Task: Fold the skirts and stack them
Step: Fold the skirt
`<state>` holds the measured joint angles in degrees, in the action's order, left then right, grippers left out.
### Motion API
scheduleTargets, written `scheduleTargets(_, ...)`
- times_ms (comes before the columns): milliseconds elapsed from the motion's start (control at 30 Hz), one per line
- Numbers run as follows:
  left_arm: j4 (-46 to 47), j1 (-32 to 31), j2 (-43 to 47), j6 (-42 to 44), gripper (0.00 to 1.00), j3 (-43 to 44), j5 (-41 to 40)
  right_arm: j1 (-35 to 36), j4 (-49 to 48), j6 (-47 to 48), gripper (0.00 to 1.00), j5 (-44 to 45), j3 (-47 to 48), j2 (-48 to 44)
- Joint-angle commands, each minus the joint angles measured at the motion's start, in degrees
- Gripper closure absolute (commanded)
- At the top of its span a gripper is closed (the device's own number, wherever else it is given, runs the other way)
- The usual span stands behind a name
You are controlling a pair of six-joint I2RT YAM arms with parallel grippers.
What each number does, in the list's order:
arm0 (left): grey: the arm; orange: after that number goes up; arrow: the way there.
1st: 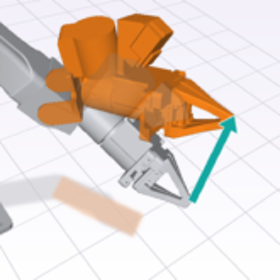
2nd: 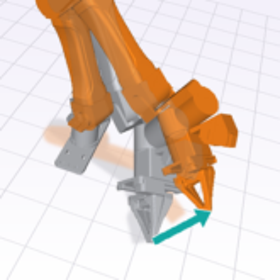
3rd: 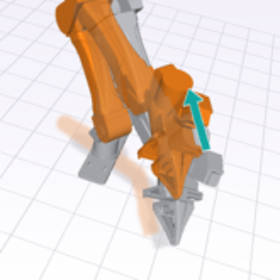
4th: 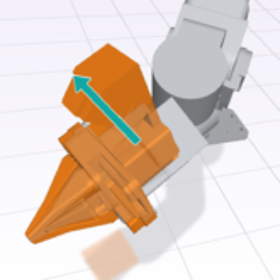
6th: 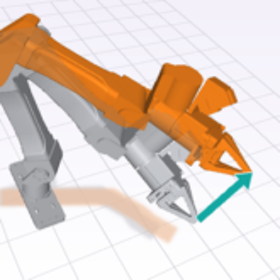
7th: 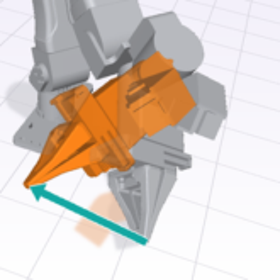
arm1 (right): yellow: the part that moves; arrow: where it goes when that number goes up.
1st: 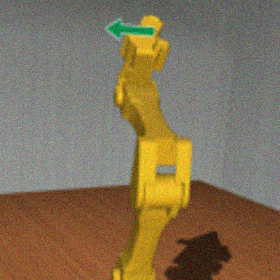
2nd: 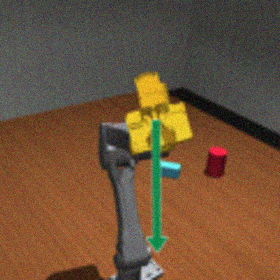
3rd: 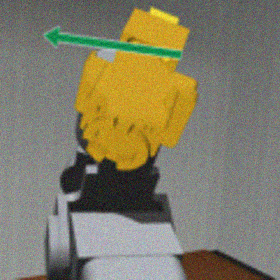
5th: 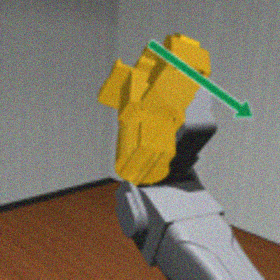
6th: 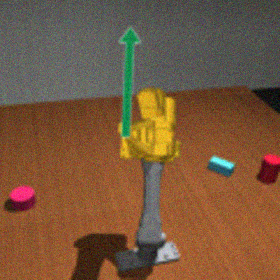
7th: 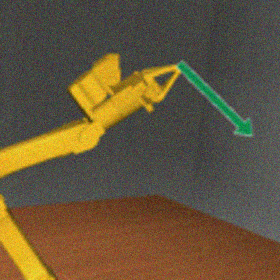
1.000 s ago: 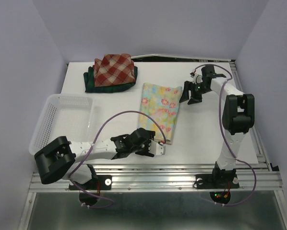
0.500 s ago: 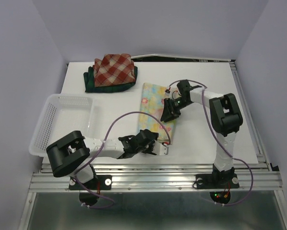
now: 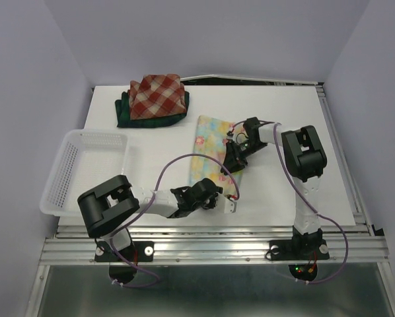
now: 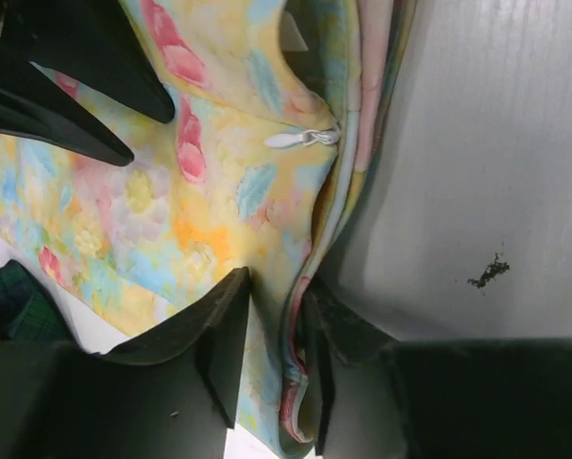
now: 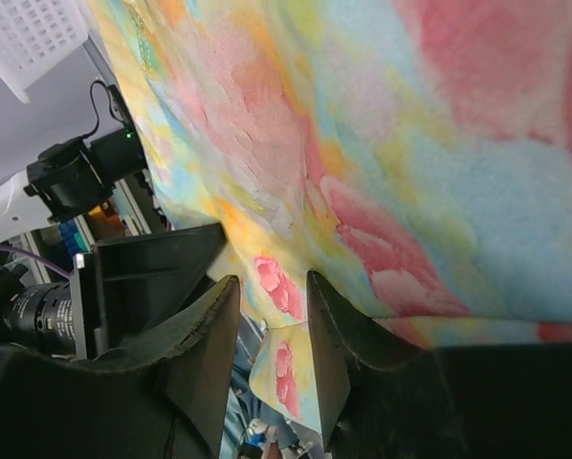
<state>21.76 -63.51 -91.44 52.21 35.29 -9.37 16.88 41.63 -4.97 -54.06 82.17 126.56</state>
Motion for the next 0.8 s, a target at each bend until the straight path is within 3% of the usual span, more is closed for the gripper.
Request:
scheduleTargets(0,0.0,0.7,-0.9,-1.2,0.75,0.6,0.9,0.8,-4.0,6.8,0.58,17.8,-1.8,6.0)
scheduleTargets(100,-5.1,1.0,-0.1,-3.1,0.94,3.0,2.0,0.8,-4.0,7.3,0.59,17.8,-2.5,5.8)
scheduleTargets(167,-9.2,1.0,1.5,-4.1,1.0,4.9,3.9,0.8,-4.1,7.3,0.59,17.2,-3.1,4.8)
scheduleTargets(333,-19.5,1.0,5.2,-6.4,1.0,8.8,11.4,0.8,-2.5,8.6,0.56,15.4,-2.6,-0.1)
scheduleTargets(400,-26.5,1.0,5.4,-7.3,1.0,12.0,14.2,0.8,-1.3,10.4,0.5,15.2,-1.1,-2.1)
scheduleTargets(600,-35.8,0.9,5.7,-9.8,1.0,16.5,21.1,0.2,2.2,10.1,0.41,14.3,13.5,-4.7)
scheduleTargets(700,-37.0,1.0,6.3,-10.6,1.0,17.1,21.6,0.2,-0.5,5.2,0.4,8.9,18.0,-3.7)
scheduleTargets(767,-37.4,0.9,6.8,-10.9,1.0,17.3,22.0,0.2,-6.9,-3.2,0.39,3.4,17.1,-3.0)
